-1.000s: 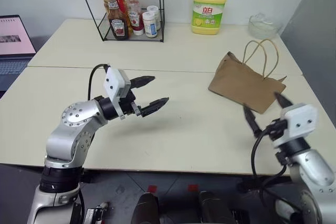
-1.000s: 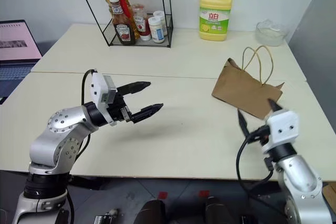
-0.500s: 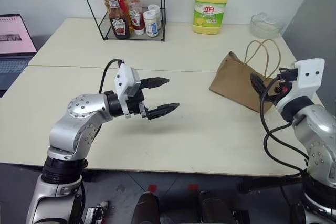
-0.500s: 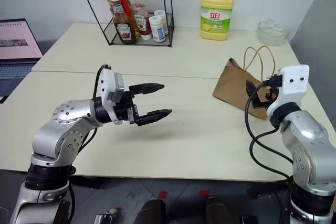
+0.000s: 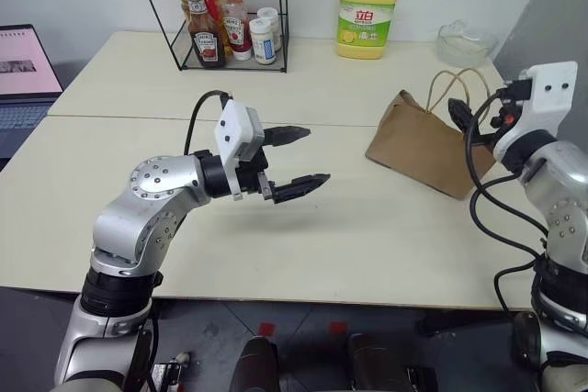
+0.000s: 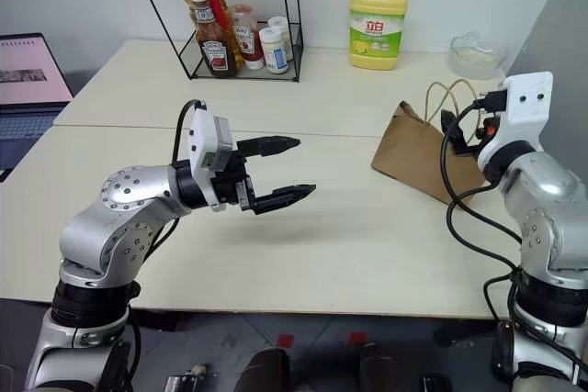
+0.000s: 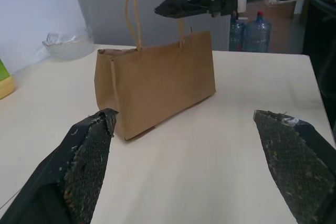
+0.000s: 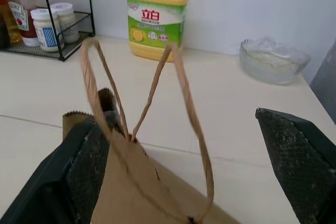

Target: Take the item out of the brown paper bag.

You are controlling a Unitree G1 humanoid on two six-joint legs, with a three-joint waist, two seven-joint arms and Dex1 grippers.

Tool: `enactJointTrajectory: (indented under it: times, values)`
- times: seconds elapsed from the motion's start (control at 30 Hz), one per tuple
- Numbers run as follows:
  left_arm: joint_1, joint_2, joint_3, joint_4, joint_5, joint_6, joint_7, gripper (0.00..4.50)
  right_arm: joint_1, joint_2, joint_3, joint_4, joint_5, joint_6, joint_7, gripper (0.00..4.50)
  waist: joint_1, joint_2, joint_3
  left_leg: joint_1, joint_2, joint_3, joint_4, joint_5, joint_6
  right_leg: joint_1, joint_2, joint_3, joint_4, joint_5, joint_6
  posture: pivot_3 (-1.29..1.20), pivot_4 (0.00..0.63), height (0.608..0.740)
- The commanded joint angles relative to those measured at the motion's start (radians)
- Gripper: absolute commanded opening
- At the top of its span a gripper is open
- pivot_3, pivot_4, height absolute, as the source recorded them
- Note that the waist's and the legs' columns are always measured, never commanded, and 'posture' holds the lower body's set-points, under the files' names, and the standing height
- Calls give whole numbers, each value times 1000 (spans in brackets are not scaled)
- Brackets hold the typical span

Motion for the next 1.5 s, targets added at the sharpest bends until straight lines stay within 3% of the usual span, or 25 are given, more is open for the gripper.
enactJointTrajectory:
  times: [0.03,0.13,0.43,0.47,0.77,0.93,1.2,1.5]
  values:
    - [-16,9,10,-2,-2,-22,-17,4487,-41,-20,-11,6,13,-20,15,4316,0,0,0,0,0,0,0,0,0,0,0,0,0,0,0,0,150,740]
    - [-14,13,14,7,3,-31,-27,4500,-70,-31,-6,33,20,-13,34,3568,0,0,0,0,0,0,0,0,0,0,0,0,-1,0,0,0,150,740]
    - [18,46,36,38,25,-77,-56,4500,-129,-93,29,77,53,25,113,217,0,0,0,0,0,0,-1,0,0,0,0,0,-1,0,0,0,150,740]
    - [20,49,37,42,27,-82,-57,4500,-134,-100,34,83,55,27,121,34,0,0,0,0,0,0,-1,0,0,0,0,0,-2,0,0,0,150,740]
    - [26,103,75,115,43,-115,-78,4500,-253,-247,192,212,14,-101,343,34,-1,0,1,-2,0,1,-1,0,0,-2,0,0,-4,0,0,0,150,740]
    - [76,164,118,135,28,-96,-113,4500,-367,-305,331,374,-88,-346,531,34,-9,2,2,-5,0,2,-2,0,0,-6,-1,1,-4,0,0,0,150,740]
    - [186,246,187,124,-6,-47,-159,4500,-500,-242,414,510,-160,-522,651,34,-22,2,2,-7,1,3,-2,0,0,-8,-1,0,-4,0,0,0,150,740]
    - [300,277,252,70,-42,8,-149,4500,-654,-80,480,651,-226,-629,689,34,-25,2,3,-8,1,4,-2,0,0,-12,-1,1,2,0,-1,0,150,740]
